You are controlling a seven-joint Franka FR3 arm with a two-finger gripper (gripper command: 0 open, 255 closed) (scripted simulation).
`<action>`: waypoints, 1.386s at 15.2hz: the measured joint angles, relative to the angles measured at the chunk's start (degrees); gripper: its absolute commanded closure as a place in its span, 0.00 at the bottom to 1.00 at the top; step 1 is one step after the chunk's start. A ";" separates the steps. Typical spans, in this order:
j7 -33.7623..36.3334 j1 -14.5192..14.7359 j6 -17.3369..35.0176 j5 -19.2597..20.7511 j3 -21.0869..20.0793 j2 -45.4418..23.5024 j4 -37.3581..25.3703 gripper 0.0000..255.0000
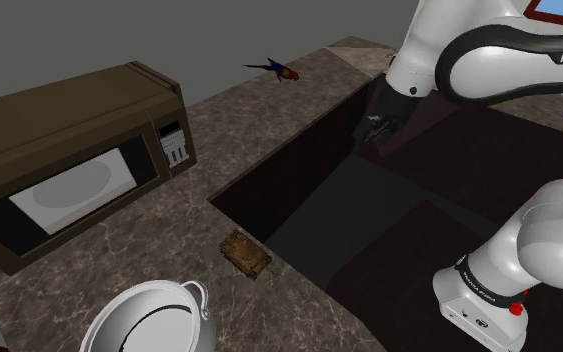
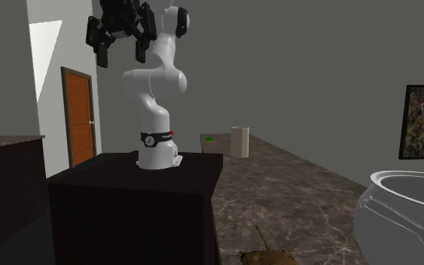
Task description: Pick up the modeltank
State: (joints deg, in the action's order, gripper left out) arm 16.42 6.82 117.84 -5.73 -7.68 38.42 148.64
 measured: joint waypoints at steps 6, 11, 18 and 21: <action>3.80 2.57 11.72 -2.31 -5.34 -9.51 1.44 0.00; 6.96 3.56 21.10 -2.24 -9.41 -19.23 0.44 0.00; 14.83 3.75 31.95 3.50 -14.97 -33.96 -3.97 0.00; 20.63 4.40 35.76 9.37 -16.31 -41.10 -7.07 0.00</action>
State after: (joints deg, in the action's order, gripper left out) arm 37.05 11.22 153.60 3.65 -23.98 -2.68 141.57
